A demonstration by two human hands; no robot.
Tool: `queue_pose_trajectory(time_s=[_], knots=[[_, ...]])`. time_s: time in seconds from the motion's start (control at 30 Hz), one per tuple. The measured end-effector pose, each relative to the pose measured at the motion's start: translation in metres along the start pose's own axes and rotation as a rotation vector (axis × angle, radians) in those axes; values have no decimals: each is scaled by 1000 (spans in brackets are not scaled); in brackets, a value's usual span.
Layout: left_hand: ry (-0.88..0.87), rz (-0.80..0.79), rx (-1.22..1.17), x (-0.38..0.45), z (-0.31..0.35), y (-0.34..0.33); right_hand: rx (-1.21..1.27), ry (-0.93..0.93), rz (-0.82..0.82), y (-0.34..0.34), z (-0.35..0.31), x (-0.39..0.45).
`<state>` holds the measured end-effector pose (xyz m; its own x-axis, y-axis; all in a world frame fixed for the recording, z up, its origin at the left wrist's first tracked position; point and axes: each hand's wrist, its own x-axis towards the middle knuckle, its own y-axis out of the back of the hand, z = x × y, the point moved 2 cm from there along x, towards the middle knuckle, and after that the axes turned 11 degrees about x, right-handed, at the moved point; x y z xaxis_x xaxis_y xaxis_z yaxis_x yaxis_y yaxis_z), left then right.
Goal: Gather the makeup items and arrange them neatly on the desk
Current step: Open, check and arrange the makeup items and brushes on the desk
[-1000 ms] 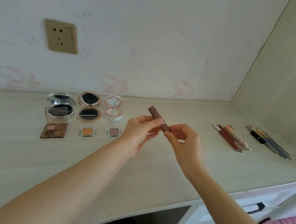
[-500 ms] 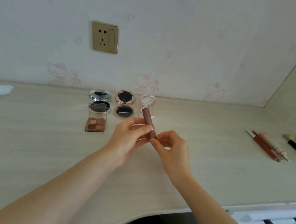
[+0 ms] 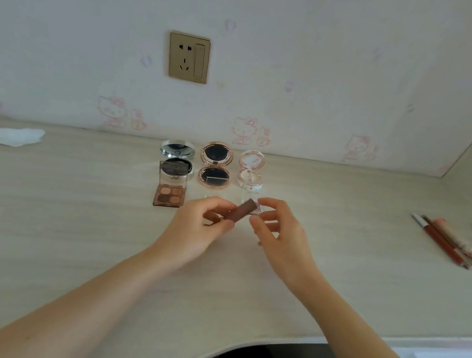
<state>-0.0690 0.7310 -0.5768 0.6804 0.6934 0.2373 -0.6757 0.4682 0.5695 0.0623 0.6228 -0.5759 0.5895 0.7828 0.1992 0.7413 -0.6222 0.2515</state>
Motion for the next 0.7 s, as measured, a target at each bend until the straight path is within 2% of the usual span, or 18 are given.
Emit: queue_pose_trajectory(time_s=[0.17, 0.3, 0.43, 0.57, 0.7], knots=[[-214, 21, 309, -11, -10, 3, -267, 189, -150, -12, 9, -6], [-240, 98, 378, -16, -18, 5, -410, 312, -175, -15, 18, -10], [-316, 141, 441, -18, -20, 8, -537, 431, -123, -20, 19, -11], [-416, 188, 658, -19, -21, 12, -575, 538, -31, -24, 14, -10], [-456, 221, 736, -20, -17, 13, -622, 609, 18, -27, 7, -5]])
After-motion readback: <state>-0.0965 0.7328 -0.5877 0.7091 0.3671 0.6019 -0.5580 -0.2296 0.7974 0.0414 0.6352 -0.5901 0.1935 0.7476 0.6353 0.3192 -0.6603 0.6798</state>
